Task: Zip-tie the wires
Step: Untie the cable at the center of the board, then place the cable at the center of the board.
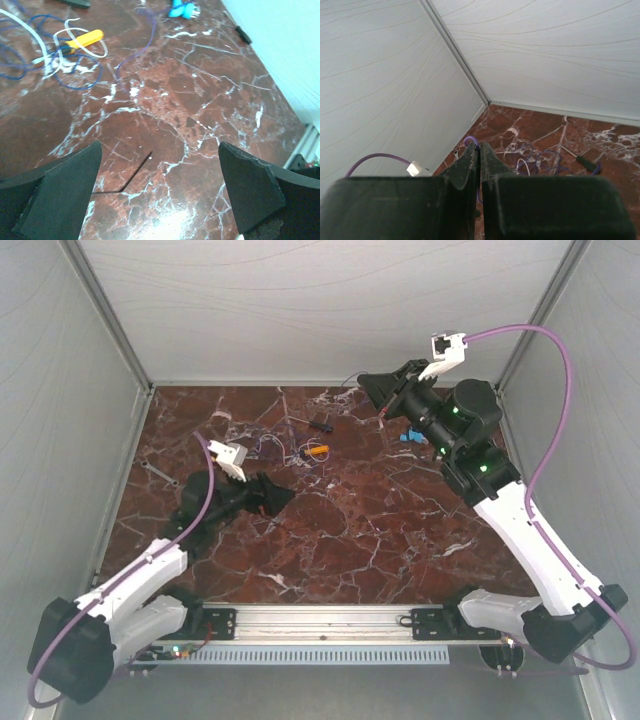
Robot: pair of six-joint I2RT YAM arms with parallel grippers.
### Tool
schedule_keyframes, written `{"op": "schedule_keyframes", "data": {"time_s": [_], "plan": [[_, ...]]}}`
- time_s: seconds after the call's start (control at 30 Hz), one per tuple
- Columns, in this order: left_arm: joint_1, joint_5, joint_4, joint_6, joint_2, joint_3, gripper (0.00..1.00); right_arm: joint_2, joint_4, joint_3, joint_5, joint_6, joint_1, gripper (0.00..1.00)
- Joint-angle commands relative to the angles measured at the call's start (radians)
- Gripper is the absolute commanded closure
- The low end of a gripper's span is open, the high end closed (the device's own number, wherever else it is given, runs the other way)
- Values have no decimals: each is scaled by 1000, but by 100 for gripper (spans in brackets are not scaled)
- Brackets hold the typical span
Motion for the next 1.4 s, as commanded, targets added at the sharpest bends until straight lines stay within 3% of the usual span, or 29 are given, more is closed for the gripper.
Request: {"op": "schedule_keyframes", "data": {"time_s": [0.0,0.53,0.87,0.97,1.1,1.23,1.3,1.37], "plan": [[-7,138,214,-11,36,-4,0,1,-5,37,-17,41,27,100],[-105,303,615,0,405,85,0,20,-14,97,-15,46,106,100],[-117,350,617,76,667,352,0,62,-3,188,-6,42,108,100],[-127,284,543,128,740,418,0,89,-8,243,0,38,107,100],[-130,147,554,163,762,399,0,121,-17,304,-1,29,108,100],[-131,122,568,192,735,360,1,128,-16,322,2,23,107,100],[-131,122,568,209,730,351,10,126,-15,321,1,21,107,100],[-131,126,568,223,729,347,33,121,-16,316,5,19,107,100]]}}
